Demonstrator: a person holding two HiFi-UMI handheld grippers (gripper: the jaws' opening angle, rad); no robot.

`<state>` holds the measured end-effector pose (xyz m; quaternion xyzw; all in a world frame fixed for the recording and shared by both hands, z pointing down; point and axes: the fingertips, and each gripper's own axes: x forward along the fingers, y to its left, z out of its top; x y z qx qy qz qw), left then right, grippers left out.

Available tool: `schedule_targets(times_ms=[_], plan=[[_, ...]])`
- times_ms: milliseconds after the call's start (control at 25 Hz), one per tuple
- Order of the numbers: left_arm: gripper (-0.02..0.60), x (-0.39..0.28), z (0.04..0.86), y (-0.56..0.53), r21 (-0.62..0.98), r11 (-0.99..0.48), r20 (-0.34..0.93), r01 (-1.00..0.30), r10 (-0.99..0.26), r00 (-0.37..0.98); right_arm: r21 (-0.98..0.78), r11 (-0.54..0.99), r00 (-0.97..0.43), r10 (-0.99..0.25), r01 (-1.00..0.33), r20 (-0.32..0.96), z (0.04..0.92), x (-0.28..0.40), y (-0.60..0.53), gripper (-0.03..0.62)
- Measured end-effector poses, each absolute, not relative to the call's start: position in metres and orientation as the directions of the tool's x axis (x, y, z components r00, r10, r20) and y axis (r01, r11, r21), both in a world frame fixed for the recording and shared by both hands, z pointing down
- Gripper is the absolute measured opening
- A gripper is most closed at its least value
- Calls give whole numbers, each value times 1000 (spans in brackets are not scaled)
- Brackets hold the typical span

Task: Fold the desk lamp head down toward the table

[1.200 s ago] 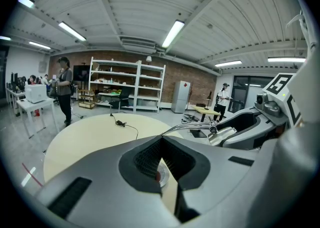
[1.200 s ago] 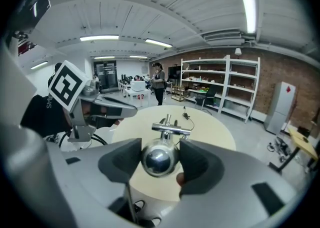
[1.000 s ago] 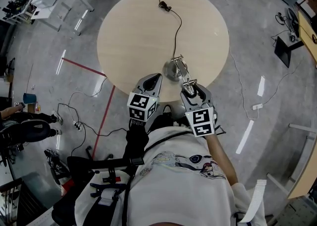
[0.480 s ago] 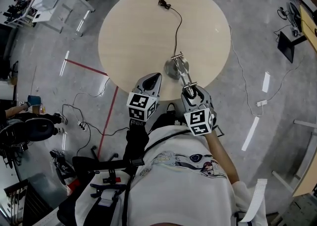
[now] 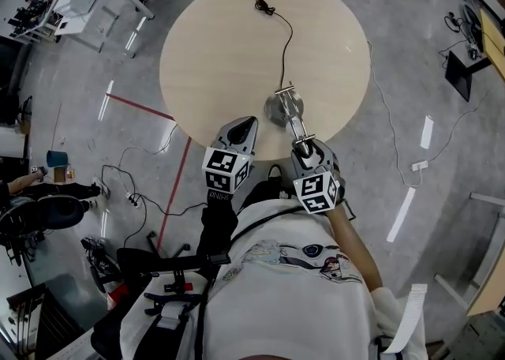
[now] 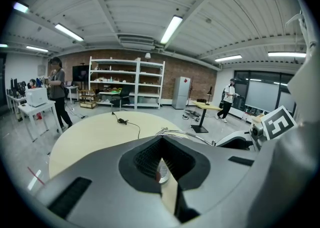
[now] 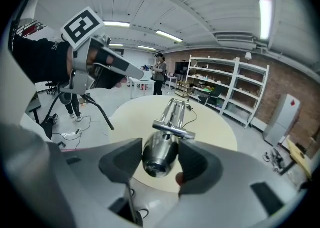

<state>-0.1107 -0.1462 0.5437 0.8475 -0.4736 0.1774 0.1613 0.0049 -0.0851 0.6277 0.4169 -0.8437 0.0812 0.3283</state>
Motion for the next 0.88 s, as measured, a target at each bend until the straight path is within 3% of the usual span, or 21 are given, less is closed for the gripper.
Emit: schedule_targets(times_ms=[880], plan=[[3,-120,542,-143,93,-455,462,-885,-768,444,7,614,-424,-553,-789,717,675,11,-92,195]])
